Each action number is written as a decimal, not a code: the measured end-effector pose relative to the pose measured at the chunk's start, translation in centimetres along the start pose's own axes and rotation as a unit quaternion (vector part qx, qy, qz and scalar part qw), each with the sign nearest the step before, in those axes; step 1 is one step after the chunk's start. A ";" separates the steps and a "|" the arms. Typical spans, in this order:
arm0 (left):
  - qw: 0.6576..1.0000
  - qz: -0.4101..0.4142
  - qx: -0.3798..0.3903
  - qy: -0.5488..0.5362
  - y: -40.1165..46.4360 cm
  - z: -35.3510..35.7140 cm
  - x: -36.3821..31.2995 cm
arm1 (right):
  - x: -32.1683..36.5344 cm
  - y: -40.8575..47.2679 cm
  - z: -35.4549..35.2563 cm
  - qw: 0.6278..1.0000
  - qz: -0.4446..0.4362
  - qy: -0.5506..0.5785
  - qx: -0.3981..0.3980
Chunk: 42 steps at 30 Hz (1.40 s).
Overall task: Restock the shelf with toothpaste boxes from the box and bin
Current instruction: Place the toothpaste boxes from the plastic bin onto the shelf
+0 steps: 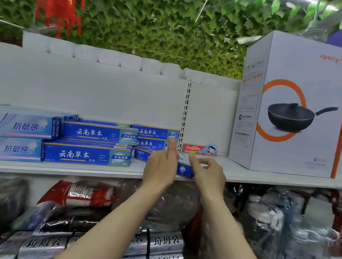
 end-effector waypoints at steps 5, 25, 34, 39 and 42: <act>0.999 0.027 -0.016 -0.036 -1.1 0.2 -0.3 | -0.7 -0.7 -0.4 0.995 0.043 0.053 0.067; 0.980 0.162 -0.112 -0.014 -1.7 -1.0 -0.8 | 1.1 -1.4 -2.1 0.953 -0.046 0.299 0.026; 0.953 0.138 -0.243 0.113 -1.8 -8.9 2.2 | 5.1 -2.1 3.1 0.946 -0.115 0.284 0.110; 0.946 0.087 -0.244 0.193 -1.3 -13.4 5.1 | 7.2 -1.8 8.2 0.943 -0.115 0.275 0.150; 0.938 0.056 -0.221 0.261 -0.5 -15.4 6.5 | 8.0 -1.2 11.4 0.947 -0.111 0.256 0.162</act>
Point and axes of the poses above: each hand's wrist, its own y-axis towards the middle knuckle, its own z-axis out of the palm, x = y × z, the point moved 3 cm from there along y, towards the middle knuckle, and after that the axes turned 8 degrees about -y, right-handed, at the moved point
